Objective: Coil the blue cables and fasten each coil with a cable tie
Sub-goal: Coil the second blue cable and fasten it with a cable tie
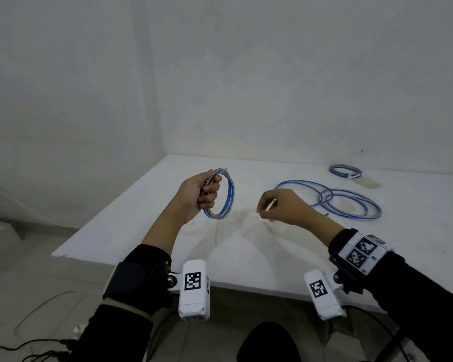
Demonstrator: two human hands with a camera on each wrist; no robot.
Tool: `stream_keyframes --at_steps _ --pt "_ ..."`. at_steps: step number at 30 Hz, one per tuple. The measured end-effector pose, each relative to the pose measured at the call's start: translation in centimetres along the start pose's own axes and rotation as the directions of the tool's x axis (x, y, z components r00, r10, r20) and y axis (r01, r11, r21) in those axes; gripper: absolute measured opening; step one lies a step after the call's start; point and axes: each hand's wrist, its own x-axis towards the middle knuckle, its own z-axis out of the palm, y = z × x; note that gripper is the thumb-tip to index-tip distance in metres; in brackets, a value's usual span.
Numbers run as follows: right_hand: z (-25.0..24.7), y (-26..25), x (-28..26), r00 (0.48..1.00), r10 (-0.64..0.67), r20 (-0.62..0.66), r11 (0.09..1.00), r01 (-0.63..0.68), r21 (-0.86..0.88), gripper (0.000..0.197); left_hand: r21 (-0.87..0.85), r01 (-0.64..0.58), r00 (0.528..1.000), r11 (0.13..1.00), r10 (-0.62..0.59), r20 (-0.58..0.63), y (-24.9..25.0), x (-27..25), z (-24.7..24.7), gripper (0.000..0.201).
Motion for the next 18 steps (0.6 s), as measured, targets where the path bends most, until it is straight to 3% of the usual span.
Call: stream_keyframes --at_steps 5,12,15,18 --pt "-3.2 1.6 -1.6 0.964 0.167 -0.209 0.980 -0.139 0.143 0.008 -0.049 -0.051 0.999 0.998 0.051 0.010 -0.4 1.7 2.6 0.030" --pt "-5.6 3.3 -3.7 0.930 0.199 -0.311 0.969 -0.140 0.202 0.007 0.001 -0.123 0.992 0.992 0.123 -0.017 -1.8 3.3 5.5 0.030" --pt "-5.9 3.7 -4.2 0.933 0.198 -0.302 0.968 -0.138 0.209 0.015 0.015 -0.127 0.992 0.992 0.126 0.016 -2.1 3.6 6.6 0.029" --pt "-6.0 3.4 -4.3 0.934 0.213 -0.285 0.964 -0.154 0.216 0.010 0.063 -0.147 0.988 0.987 0.144 0.056 -2.4 3.8 7.5 0.029"
